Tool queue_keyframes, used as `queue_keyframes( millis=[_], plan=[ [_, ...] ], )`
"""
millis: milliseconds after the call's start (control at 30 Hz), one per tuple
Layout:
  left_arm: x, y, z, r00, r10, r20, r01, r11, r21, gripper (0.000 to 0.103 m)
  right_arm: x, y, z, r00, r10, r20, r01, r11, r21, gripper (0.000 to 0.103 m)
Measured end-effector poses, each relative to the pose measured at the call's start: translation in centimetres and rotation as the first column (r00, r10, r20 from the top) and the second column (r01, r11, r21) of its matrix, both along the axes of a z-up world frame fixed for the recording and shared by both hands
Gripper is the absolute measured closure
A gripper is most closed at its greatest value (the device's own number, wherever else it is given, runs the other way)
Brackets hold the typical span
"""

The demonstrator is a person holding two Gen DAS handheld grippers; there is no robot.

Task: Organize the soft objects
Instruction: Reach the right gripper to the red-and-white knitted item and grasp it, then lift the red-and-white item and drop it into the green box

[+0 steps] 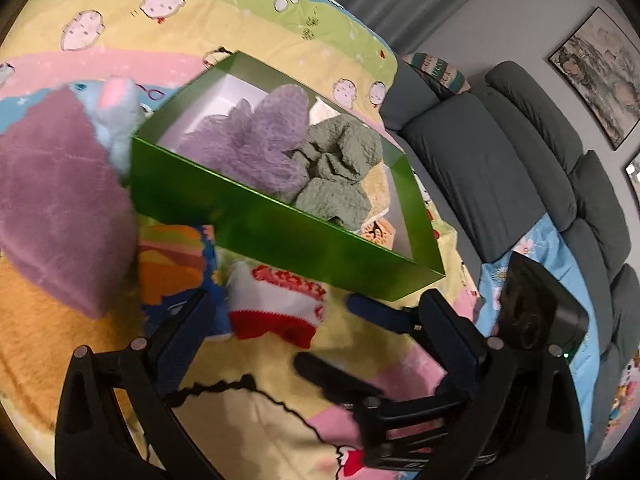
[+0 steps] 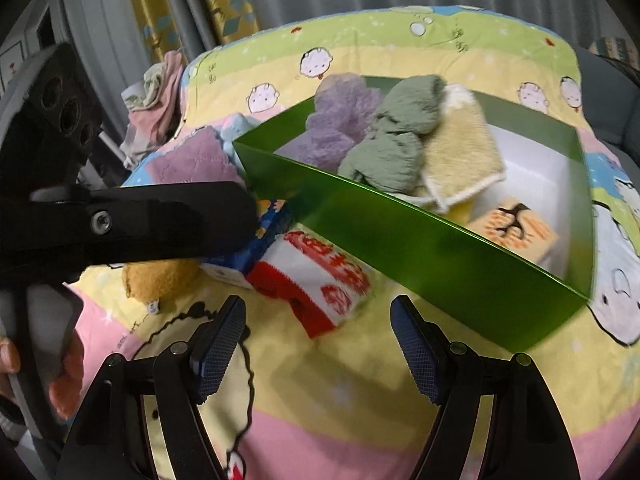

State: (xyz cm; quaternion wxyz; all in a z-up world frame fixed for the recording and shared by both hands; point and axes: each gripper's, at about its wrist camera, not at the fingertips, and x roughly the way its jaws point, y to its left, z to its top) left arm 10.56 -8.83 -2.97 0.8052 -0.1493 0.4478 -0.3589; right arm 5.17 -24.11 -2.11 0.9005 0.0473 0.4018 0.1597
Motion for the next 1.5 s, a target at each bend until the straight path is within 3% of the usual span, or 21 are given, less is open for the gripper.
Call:
queue_keyframes(
  millis=[167,467,733,867,933,967,1300,1500],
  plan=[
    [0.8,-0.6,-0.5,0.999,-0.029,-0.035,0.028,0.999,-0.027,0.003,1.7,0.5,-1.0,1.000,0.005,-0.024,-0.004,1.000,0.020,0.030],
    [1.1,-0.4,-1.5,0.997,-0.030,-0.073,0.027,0.999,-0.042,0.003,2.4,0.1,-2.3,0.998,0.007,-0.065,-0.003,0.998,0.070,0.057],
    [0.0,-2.1,-2.6,0.991,-0.077,-0.110,0.078,0.997,0.006,0.017,-1.1,-2.5,-2.6,0.995,-0.023,-0.100,0.038,0.987,0.155,0.058],
    [-0.8,-3.4,-3.4,0.984,-0.113,-0.139,0.120,0.992,0.042,0.038,-2.3,-3.8,-2.8,0.993,-0.033,-0.109,0.054,0.978,0.201,0.058],
    [-1.1,-4.0,-4.2,0.980,-0.122,-0.158,0.135,0.988,0.071,0.039,-2.7,-4.3,-2.9,0.993,-0.035,-0.113,0.059,0.973,0.223,0.058],
    [-1.4,-4.0,-4.2,0.983,-0.120,-0.141,0.132,0.988,0.079,0.051,-2.8,-4.5,-2.9,0.993,-0.036,-0.113,0.061,0.971,0.232,0.058],
    [-2.7,-4.1,-4.1,0.984,-0.104,-0.145,0.113,0.992,0.060,0.052,-4.3,-4.0,-2.7,0.995,-0.040,-0.088,0.059,0.971,0.232,0.058],
    [-4.7,-3.9,-1.9,0.993,-0.100,-0.065,0.105,0.991,0.079,0.051,-6.2,-3.2,-0.7,0.999,-0.025,-0.025,0.030,0.973,0.227,0.058]
  ],
)
